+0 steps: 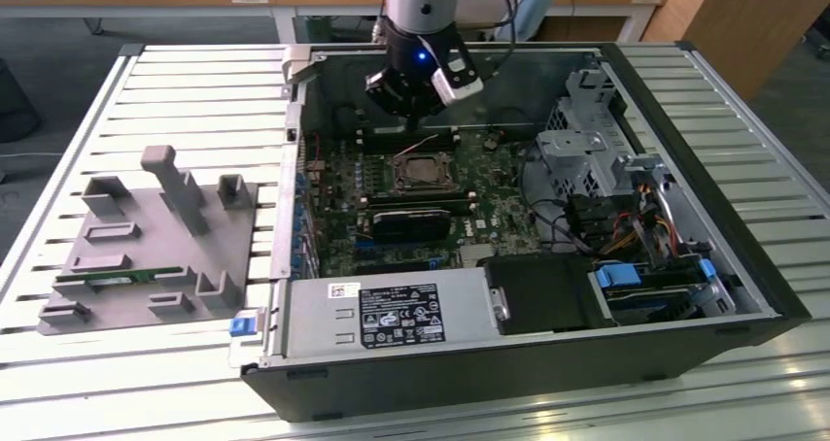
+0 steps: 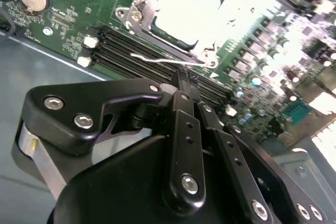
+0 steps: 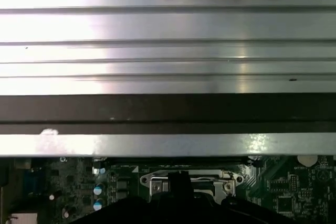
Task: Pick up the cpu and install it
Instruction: 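Install the first cpu locking lever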
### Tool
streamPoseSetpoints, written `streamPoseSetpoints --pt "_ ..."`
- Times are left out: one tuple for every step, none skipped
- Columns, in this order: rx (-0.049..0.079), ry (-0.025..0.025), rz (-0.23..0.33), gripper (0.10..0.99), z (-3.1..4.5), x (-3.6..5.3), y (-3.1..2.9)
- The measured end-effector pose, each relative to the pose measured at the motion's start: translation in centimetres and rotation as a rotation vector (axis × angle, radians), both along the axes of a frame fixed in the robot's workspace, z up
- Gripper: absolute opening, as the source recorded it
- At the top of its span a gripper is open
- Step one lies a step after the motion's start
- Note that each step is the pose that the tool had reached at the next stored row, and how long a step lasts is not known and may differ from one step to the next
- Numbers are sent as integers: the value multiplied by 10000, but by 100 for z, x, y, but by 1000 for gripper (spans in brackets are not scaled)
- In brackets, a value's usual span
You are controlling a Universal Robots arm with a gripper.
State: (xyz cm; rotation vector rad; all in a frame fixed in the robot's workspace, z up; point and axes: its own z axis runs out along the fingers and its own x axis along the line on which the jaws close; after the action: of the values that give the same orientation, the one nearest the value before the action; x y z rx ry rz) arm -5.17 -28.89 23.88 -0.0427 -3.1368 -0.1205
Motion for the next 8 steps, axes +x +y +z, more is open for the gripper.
streamPoseSetpoints --pt "-3 1 33 106 -18 7 3" --pt "-5 1 84 106 -36 10 4" --pt "-5 -1 135 106 -53 13 5" --pt "-4 -2 177 106 -67 17 5" --pt "-4 -3 213 106 -81 20 6" --pt "-5 -4 236 106 -92 25 7" --pt "-5 -4 243 106 -102 33 8" --pt "-6 -3 243 106 -109 46 11"
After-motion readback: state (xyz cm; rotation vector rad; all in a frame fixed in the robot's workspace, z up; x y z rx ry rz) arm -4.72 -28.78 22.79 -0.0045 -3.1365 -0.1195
